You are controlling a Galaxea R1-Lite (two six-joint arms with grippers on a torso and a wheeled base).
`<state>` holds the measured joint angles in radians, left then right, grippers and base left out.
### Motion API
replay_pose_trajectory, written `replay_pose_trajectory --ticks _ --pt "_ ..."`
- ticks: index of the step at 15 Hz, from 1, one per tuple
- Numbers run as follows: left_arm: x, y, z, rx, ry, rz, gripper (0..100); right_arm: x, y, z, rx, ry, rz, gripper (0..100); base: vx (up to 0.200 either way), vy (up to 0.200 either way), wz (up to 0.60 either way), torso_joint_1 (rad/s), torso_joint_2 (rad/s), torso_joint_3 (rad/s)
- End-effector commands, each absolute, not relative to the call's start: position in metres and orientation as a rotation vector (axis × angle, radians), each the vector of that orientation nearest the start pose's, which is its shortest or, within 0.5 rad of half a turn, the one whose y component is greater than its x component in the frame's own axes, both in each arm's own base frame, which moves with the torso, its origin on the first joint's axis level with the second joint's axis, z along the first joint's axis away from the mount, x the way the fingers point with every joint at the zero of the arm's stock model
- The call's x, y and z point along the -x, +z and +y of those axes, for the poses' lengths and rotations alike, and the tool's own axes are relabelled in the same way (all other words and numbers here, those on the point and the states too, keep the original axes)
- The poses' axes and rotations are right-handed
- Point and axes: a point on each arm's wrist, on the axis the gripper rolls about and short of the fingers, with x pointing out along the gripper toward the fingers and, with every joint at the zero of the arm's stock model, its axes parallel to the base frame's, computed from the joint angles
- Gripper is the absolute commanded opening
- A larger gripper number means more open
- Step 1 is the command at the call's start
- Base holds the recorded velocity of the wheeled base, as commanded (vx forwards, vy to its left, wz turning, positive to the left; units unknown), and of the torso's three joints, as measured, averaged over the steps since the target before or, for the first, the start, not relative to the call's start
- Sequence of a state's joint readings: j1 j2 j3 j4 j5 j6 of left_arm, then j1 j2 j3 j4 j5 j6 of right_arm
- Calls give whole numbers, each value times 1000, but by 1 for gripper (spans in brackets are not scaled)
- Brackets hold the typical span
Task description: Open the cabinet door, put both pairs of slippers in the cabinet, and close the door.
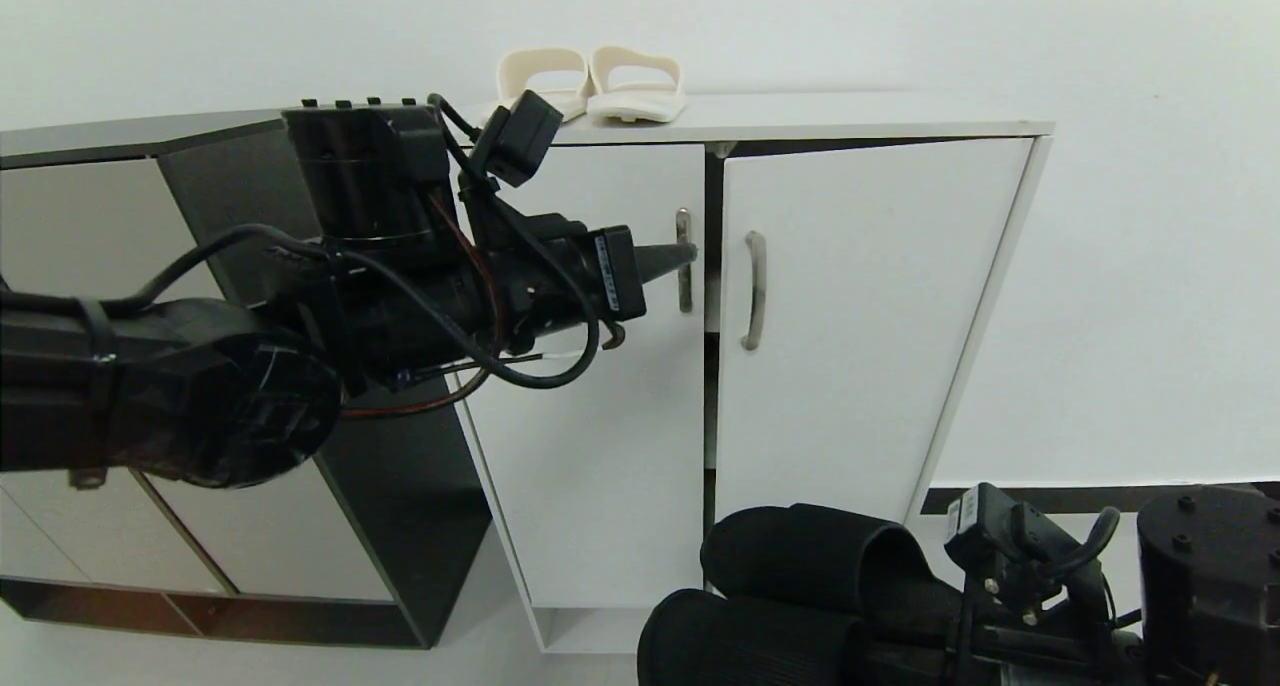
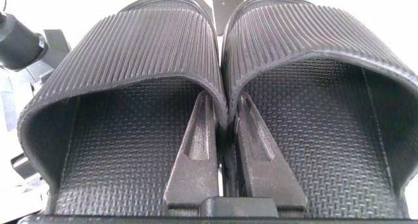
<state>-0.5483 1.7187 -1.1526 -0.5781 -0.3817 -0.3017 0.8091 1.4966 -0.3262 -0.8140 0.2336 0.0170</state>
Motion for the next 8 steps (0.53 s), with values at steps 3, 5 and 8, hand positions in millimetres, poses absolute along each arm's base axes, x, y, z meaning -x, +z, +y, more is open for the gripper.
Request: replay_pose_trajectory --ticks 3,5,8 --pt "-313 271 -197 303 -908 156 0 -142 132 156 91 1025 369 0 0 0 0 0 0 0" --pt "-330 269 -206 305 -898 140 0 -142 132 156 91 1024 369 0 0 0 0 0 0 0" --pt "-346 266 -215 308 -883 127 0 -142 131 156 92 1025 370 0 0 0 0 0 0 0"
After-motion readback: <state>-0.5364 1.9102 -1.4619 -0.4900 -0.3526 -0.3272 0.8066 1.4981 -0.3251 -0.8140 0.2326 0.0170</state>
